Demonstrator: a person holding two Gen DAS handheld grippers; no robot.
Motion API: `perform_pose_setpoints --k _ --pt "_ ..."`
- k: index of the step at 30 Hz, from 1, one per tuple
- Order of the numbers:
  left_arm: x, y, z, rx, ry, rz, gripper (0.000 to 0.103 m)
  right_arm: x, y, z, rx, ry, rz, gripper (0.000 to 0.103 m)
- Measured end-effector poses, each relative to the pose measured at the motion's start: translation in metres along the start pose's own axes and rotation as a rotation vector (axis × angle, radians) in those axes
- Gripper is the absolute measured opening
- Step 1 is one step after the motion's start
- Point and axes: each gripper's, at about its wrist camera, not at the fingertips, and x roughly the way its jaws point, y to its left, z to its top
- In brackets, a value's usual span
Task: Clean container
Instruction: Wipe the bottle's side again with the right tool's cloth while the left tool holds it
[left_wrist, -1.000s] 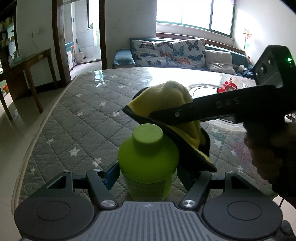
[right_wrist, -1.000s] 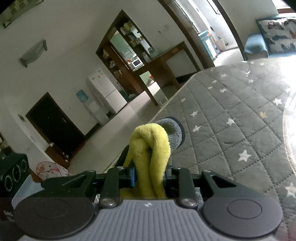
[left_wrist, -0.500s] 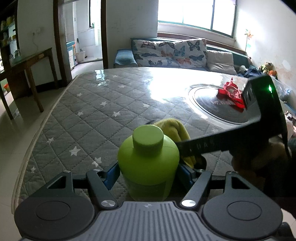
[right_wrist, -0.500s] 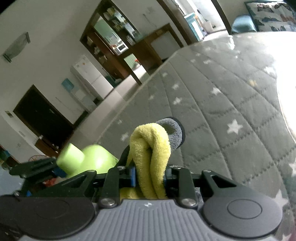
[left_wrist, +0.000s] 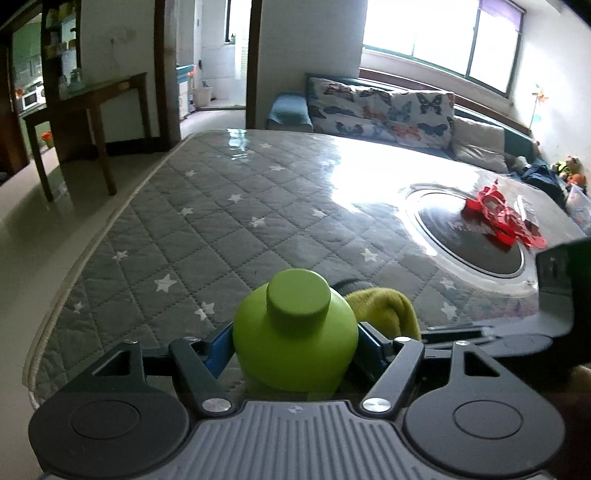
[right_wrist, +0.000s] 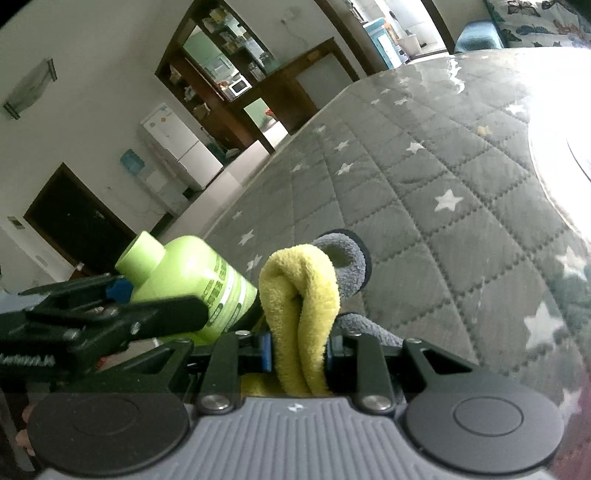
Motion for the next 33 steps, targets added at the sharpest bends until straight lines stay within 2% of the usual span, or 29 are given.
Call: perform_pose_setpoints --k 10,15,25,33 --pt "-0.001 0.009 -0.004 0.031 0.003 -0.026 0.072 -0.004 0.005 -0.008 -0.001 0.024 0.042 0.025" --pt "-0.001 0.008 -0.005 0.101 -0.008 -0.054 0.071 -0.015 0.001 0.004 0.020 -0.027 0.049 0.025" --pt "0.000 0.010 -0.006 0.188 -0.011 -0.109 0.071 -0.045 0.028 0.039 -0.091 -0.134 0.066 0.025" --pt "0.002 0.013 -0.007 0.204 -0.010 -0.129 0.071 -0.038 0.042 0.045 -0.117 -0.110 0.113 0.025"
